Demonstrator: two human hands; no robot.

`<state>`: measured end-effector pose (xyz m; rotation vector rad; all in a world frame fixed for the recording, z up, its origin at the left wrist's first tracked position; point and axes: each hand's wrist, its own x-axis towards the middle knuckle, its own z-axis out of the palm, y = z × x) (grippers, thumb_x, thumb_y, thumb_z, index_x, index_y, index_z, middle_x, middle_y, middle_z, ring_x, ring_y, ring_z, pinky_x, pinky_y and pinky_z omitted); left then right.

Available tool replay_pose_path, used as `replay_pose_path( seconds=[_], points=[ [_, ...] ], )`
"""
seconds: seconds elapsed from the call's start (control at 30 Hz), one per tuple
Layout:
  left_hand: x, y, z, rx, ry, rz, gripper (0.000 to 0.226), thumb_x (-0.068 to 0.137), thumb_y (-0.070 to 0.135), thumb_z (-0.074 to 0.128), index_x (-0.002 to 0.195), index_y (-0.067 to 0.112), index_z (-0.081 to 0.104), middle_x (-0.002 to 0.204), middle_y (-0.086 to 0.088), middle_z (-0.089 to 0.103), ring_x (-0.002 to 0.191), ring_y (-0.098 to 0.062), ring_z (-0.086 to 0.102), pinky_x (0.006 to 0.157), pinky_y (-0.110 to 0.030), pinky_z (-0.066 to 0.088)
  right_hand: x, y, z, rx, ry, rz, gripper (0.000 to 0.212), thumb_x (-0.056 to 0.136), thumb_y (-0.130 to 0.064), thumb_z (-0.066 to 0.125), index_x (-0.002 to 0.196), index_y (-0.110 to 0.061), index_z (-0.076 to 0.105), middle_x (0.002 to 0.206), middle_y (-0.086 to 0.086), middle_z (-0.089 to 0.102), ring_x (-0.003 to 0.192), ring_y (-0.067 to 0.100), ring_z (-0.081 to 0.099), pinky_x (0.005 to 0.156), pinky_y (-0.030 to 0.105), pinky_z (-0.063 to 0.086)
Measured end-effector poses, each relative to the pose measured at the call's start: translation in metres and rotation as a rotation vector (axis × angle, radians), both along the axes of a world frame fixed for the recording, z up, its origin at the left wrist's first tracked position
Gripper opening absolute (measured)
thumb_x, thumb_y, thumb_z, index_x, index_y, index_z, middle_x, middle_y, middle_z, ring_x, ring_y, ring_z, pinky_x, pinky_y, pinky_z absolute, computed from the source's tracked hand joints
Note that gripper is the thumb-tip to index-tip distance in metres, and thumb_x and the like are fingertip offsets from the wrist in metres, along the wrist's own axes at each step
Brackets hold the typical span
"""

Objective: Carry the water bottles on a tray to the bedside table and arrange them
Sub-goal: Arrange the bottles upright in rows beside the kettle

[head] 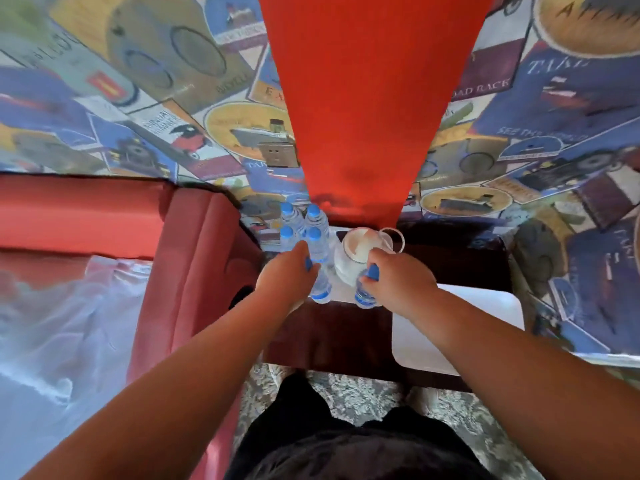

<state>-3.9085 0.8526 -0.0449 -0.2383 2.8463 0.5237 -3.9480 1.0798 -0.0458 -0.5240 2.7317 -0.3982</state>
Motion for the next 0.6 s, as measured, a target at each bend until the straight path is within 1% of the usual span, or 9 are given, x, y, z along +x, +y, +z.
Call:
replay_pose_path(
  seconds=[0.07,0.17,0.3,0.33,0.4,0.47,0.5,0.53,0.6],
  points=[
    [-0.006,-0.029,-0.004,-0.009,-0.01,-0.015,0.027,0.094,0.04,0.055,0.103,0.016,0.045,0.088,-0.012,0.065,0.084,-0.037,0.062,0.064,-0.039,0.042,0.003,-0.032,-0.008,-0.005,-0.001,-0.045,0.029,0.086,-0.053,0.057,0.099,-0.028,0.05,0.079,-0.003,0.051,0.07,0.023,0.049,0.056,0.032,0.035],
    [-0.015,-0.065,-0.017,0.003,-0.043,-0.053,0.027,0.093,0.036,0.058,0.105,0.016,0.045,0.094,-0.014,0.065,0.089,-0.038,0.062,0.068,-0.04,0.045,0.005,-0.071,-0.023,-0.035,-0.069,-0.119,0.029,0.087,-0.05,0.06,0.102,-0.027,0.049,0.079,-0.002,0.056,0.071,0.021,0.053,0.053,0.031,0.035],
    [-0.032,-0.097,-0.04,0.031,-0.108,-0.134,0.033,0.093,0.033,0.059,0.119,0.017,0.048,0.107,-0.014,0.066,0.099,-0.038,0.062,0.082,-0.047,0.051,0.005,-0.112,-0.048,-0.034,-0.095,-0.196,0.025,0.088,-0.044,0.061,0.1,-0.03,0.045,0.077,-0.004,0.051,0.071,0.022,0.051,0.052,0.031,0.03],
    [-0.034,-0.101,-0.047,0.025,-0.123,-0.165,0.034,0.093,0.033,0.06,0.12,0.017,0.047,0.107,-0.015,0.066,0.099,-0.039,0.062,0.082,-0.048,0.051,0.006,-0.121,-0.055,-0.03,-0.098,-0.204,0.024,0.089,-0.042,0.061,0.102,-0.029,0.045,0.077,-0.003,0.052,0.072,0.023,0.053,0.054,0.031,0.032],
    [-0.038,-0.106,-0.059,0.007,-0.145,-0.217,0.034,0.093,0.034,0.059,0.118,0.015,0.045,0.104,-0.017,0.065,0.096,-0.04,0.062,0.075,-0.045,0.05,0.006,-0.138,-0.068,-0.018,-0.102,-0.231,0.024,0.091,-0.039,0.059,0.108,-0.027,0.048,0.079,0.0,0.054,0.077,0.027,0.058,0.059,0.033,0.036],
    [-0.041,-0.11,-0.069,0.004,-0.164,-0.239,0.032,0.093,0.035,0.06,0.112,0.015,0.044,0.098,-0.016,0.064,0.091,-0.04,0.062,0.066,-0.041,0.045,0.003,-0.153,-0.078,0.003,-0.128,-0.263,0.022,0.093,-0.036,0.057,0.109,-0.025,0.047,0.081,0.003,0.055,0.081,0.029,0.06,0.06,0.034,0.036],
    [-0.042,-0.112,-0.074,0.006,-0.178,-0.236,0.032,0.093,0.036,0.06,0.11,0.015,0.043,0.096,-0.016,0.063,0.089,-0.039,0.061,0.063,-0.04,0.042,0.001,-0.159,-0.082,0.015,-0.145,-0.275,0.021,0.094,-0.036,0.055,0.11,-0.025,0.047,0.083,0.004,0.055,0.083,0.03,0.06,0.06,0.034,0.037],
    [-0.043,-0.113,-0.08,0.009,-0.195,-0.23,0.032,0.093,0.036,0.06,0.109,0.015,0.042,0.095,-0.015,0.062,0.089,-0.039,0.061,0.063,-0.039,0.041,0.0,-0.164,-0.086,0.025,-0.157,-0.288,0.022,0.094,-0.035,0.054,0.112,-0.025,0.047,0.086,0.006,0.056,0.084,0.03,0.06,0.061,0.035,0.039],
    [-0.044,-0.113,-0.09,0.029,-0.214,-0.21,0.038,0.094,0.038,0.059,0.117,0.013,0.042,0.099,-0.015,0.063,0.092,-0.037,0.061,0.064,-0.038,0.04,-0.003,-0.17,-0.091,0.019,-0.149,-0.307,0.025,0.094,-0.034,0.053,0.117,-0.025,0.049,0.094,0.008,0.057,0.087,0.029,0.059,0.066,0.037,0.045]
  ],
)
